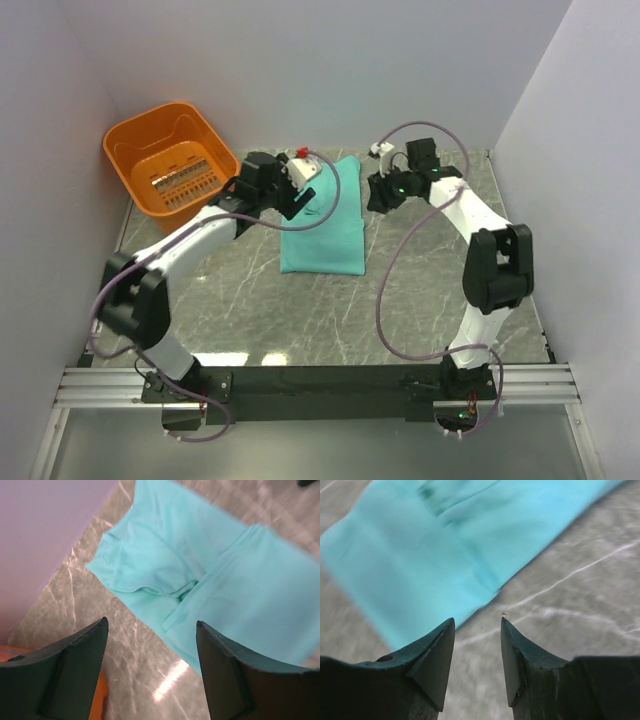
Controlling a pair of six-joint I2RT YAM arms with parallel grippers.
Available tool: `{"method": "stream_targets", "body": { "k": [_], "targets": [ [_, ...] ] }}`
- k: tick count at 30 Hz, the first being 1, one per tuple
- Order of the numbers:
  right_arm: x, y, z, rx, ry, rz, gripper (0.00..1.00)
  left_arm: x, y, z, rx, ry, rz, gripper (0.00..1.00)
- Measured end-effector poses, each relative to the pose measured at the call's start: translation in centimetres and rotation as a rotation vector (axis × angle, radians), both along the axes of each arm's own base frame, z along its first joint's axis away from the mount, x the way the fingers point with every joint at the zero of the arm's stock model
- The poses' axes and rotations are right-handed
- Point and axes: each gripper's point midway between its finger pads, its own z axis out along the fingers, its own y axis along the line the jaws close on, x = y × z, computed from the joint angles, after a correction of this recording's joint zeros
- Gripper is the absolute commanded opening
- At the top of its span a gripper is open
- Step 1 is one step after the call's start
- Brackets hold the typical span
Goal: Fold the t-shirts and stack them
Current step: Fold the tshirt
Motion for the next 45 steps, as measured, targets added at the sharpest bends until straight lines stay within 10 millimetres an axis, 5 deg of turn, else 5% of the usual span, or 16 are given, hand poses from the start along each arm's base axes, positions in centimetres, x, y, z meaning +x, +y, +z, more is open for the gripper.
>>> {"method": "stream_targets", "body": {
  "k": [3, 5, 10, 13, 16, 30, 45],
  "targets": [
    [-4.3, -0.4, 0.8, 0.014, -0.008, 0.219, 0.53, -2.8, 0.3, 2.6, -0.094, 0.010, 0.003, 0.76],
    [-8.2, 0.1, 0.0, 0.019, -0.007, 0.390, 0.54, -5.1, 0.5, 1.8, -0.115, 0.055, 0.007, 0.75],
    [-16.8, 1.4, -5.4, -0.046, 0.014, 0.624, 0.56, -11.4, 0.5, -7.4, 0.025, 0.238, -0.020, 0.77],
    [-19.3, 2.4, -7.2, -0.122, -0.014, 0.704, 0.56, -15.4, 1.7, -12.7, 0.168, 0.314, -0.076, 0.77],
    [-18.4, 3.9, -7.0, -0.152, -0.092, 0.733, 0.56, -16.3, 2.9, -14.4, 0.244, 0.315, -0.091, 0.77],
    [-14.1, 3.8, -7.8, -0.248, -0.152, 0.646, 0.52, -13.1, 3.5, -15.3, 0.295, 0.219, -0.042, 0.70],
    [-15.1, 3.3, -9.7, -0.274, -0.059, 0.633, 0.52, -12.3, 4.1, -16.8, 0.311, 0.235, -0.015, 0.49]
  ]
}}
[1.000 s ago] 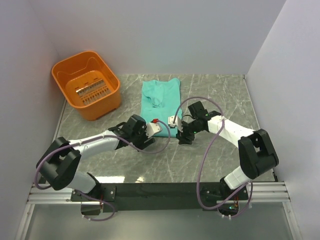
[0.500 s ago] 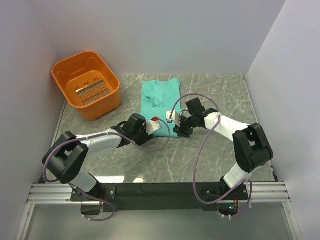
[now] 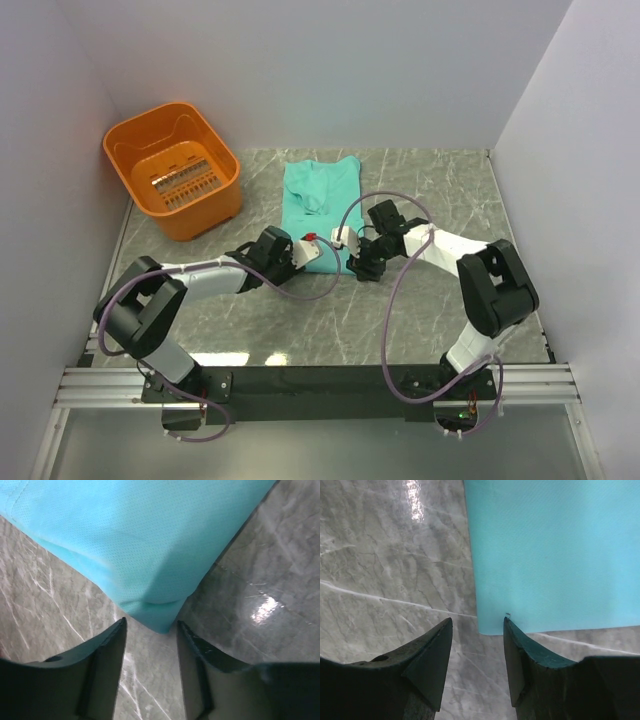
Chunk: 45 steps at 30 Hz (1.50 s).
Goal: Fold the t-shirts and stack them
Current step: Fold the tshirt
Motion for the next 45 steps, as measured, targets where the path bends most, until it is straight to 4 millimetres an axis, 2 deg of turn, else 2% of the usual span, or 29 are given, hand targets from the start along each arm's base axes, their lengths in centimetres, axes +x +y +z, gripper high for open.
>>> {"method": "stream_targets", "body": {
  "k": [3, 4, 6, 9, 10, 18, 22, 27, 28, 31, 32, 36, 40, 42, 45],
  "targets": [
    [-0.4, -0.1, -0.9, -0.012, 0.038, -0.015, 0.52, 0.3, 0.2, -0.1, 0.003, -0.003, 0.009, 0.37],
    [-0.5, -0.2, -1.0, -0.015, 0.045, -0.018, 0.52, 0.3, 0.2, -0.2, 0.003, -0.001, 0.011, 0.28],
    [-0.5, -0.2, -1.0, -0.014, 0.053, -0.025, 0.52, 0.3, 0.4, -0.3, 0.007, 0.003, 0.018, 0.21],
    [-0.4, 0.0, -0.7, -0.010, 0.054, -0.033, 0.52, 0.3, 0.5, -0.4, 0.010, 0.006, 0.020, 0.03],
    [-0.3, 0.0, -0.6, -0.009, 0.054, -0.036, 0.52, 0.3, 0.5, -0.4, 0.009, 0.006, 0.022, 0.01],
    [0.3, 0.2, -0.8, -0.020, 0.071, -0.067, 0.52, 0.2, 0.5, -0.3, 0.009, 0.008, 0.017, 0.01],
    [0.2, 0.0, -1.8, -0.049, 0.095, -0.082, 0.52, 0.1, 0.3, 0.3, -0.007, 0.004, 0.007, 0.01],
    [0.6, 0.1, -1.8, -0.066, 0.089, -0.096, 0.50, -0.1, 0.1, 1.1, -0.025, -0.001, -0.011, 0.01],
    [0.8, 0.1, -1.8, -0.069, 0.089, -0.101, 0.47, -0.2, 0.1, 1.2, -0.027, -0.001, -0.016, 0.01],
    [1.2, 0.2, -1.9, -0.079, 0.082, -0.113, 0.31, -0.3, 0.0, 1.4, -0.027, -0.002, -0.027, 0.01],
    [1.4, 0.2, -1.9, -0.081, 0.080, -0.117, 0.21, -0.4, 0.0, 1.4, -0.027, 0.000, -0.030, 0.01],
    [1.5, 0.0, -1.9, -0.088, 0.073, -0.122, 0.01, -0.7, 0.1, 1.2, -0.023, 0.010, -0.041, 0.01],
    [0.9, -0.3, -1.7, -0.089, 0.080, -0.114, 0.00, -1.3, 0.1, 1.3, -0.031, 0.024, -0.060, 0.01],
    [-0.2, -0.8, -1.3, -0.090, 0.103, -0.077, 0.00, -1.8, 0.0, 1.7, -0.042, 0.026, -0.077, 0.01],
    [-2.4, -1.7, 0.3, -0.082, 0.120, 0.009, 0.00, -3.3, -0.6, 2.8, -0.068, 0.035, -0.125, 0.00]
  ]
}}
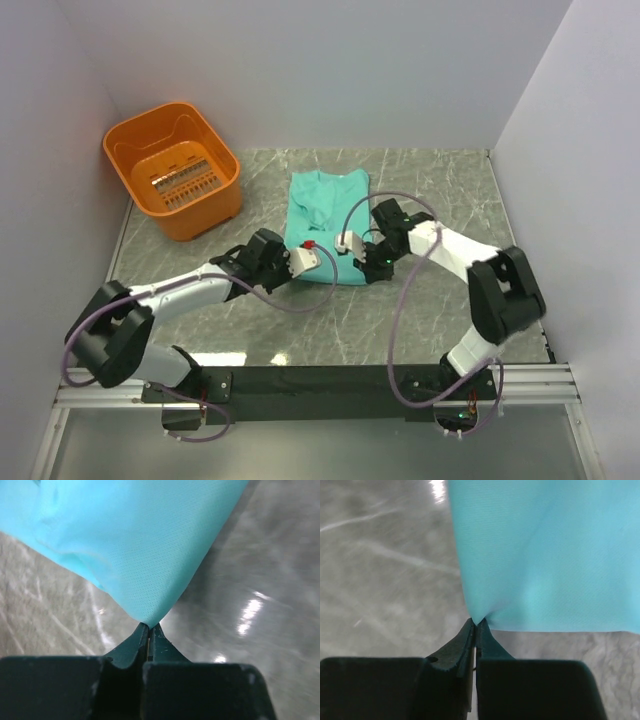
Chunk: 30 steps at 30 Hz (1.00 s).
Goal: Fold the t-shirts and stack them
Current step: Fold the tshirt
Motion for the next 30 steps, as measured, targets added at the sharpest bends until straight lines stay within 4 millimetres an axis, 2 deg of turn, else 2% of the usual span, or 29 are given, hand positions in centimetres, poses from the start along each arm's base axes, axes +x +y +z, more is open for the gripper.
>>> {"method": "stream_targets", "body": {
  "k": [3, 8, 10, 13, 15, 17, 18, 21, 24, 26, 30],
  "targets": [
    [-2.8, -1.0, 2.1, 0.018, -0.005, 0.084, 0.00, -2.2, -1.4, 1.0, -0.026, 0.020, -0.077, 0.00],
    [-7.0, -2.6, 4.6, 0.045, -0.008, 0.151, 0.00, -7.3, -3.4, 1.7, -0.036, 0.089, -0.218, 0.01],
    [-7.8, -3.0, 5.6, 0.054, -0.014, 0.148, 0.00, -8.7, -3.5, 2.2, -0.041, 0.112, -0.250, 0.00],
    [-7.4, -3.4, 6.9, 0.070, -0.033, 0.107, 0.00, -8.7, -3.4, 3.6, -0.044, 0.095, -0.247, 0.00],
    [-6.1, -3.6, 8.0, 0.084, -0.047, 0.059, 0.00, -7.5, -3.7, 5.2, -0.057, 0.045, -0.242, 0.00],
    [-4.2, -3.8, 9.2, 0.092, -0.039, 0.003, 0.00, -5.4, -4.0, 7.2, -0.076, -0.009, -0.225, 0.00],
    [-2.8, -3.7, 9.8, 0.100, -0.049, -0.023, 0.00, -4.1, -4.0, 8.1, -0.081, -0.031, -0.211, 0.00],
    [1.7, -3.4, 11.2, 0.123, -0.063, -0.090, 0.00, 1.6, -3.7, 10.4, -0.089, -0.106, -0.139, 0.00],
    [5.5, -2.9, 11.5, 0.138, -0.061, -0.141, 0.00, 6.8, -3.5, 10.6, -0.071, -0.147, -0.089, 0.00],
    [7.4, -2.6, 11.3, 0.144, -0.055, -0.171, 0.00, 9.4, -3.5, 9.9, -0.052, -0.160, -0.071, 0.00],
    [11.2, -2.0, 10.8, 0.159, -0.041, -0.254, 0.00, 13.0, -4.3, 7.8, -0.021, -0.172, -0.058, 0.00]
  ]
}}
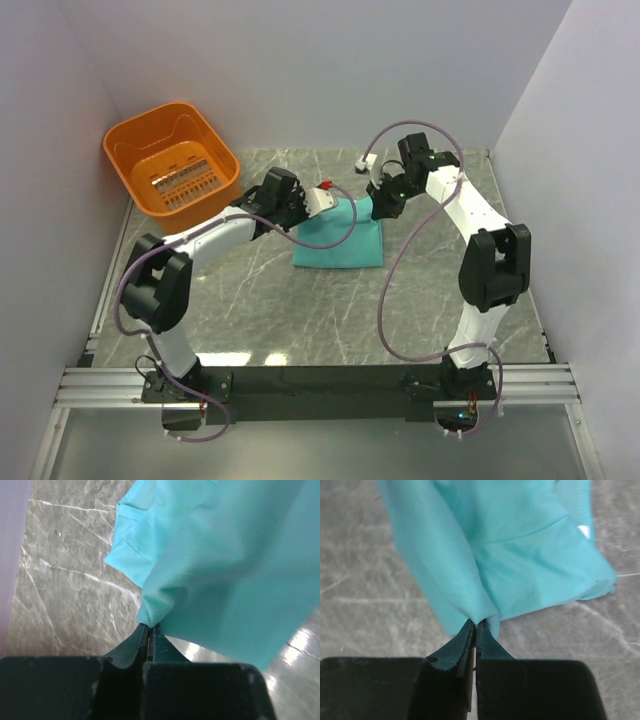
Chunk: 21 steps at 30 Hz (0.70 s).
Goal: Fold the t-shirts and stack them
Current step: Fold the tshirt
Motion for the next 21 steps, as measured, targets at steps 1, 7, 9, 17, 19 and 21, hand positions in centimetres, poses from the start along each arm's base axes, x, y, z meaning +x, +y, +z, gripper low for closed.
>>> {"method": "stream_targets", "body": {
  "k": [1, 7, 9, 17, 19, 21],
  "targets": [
    [0.9, 0.1, 0.0, 0.008, -0.002, -0.023, 0.00, 0.6, -0.1, -0.5, 0.003, -0.004, 0.003, 0.00],
    [4.1, -1.2, 0.5, 0.043, -0.022, -0.153, 0.00, 3.2, -0.7, 0.1, -0.022, -0.107, 0.019, 0.00],
    [4.8, -1.6, 0.8, 0.057, -0.035, -0.186, 0.00, 4.3, -1.1, 1.4, -0.050, -0.171, 0.025, 0.00],
    [8.5, -1.3, 1.6, 0.127, -0.070, -0.300, 0.00, 8.2, -1.1, 4.2, -0.114, -0.346, 0.126, 0.00],
    [10.4, -0.7, 1.3, 0.144, -0.082, -0.330, 0.00, 9.4, -0.6, 3.0, -0.107, -0.349, 0.165, 0.00],
    [12.3, -0.4, 0.5, 0.146, -0.084, -0.377, 0.00, 10.4, 0.1, 1.3, -0.093, -0.328, 0.204, 0.00]
  ]
}}
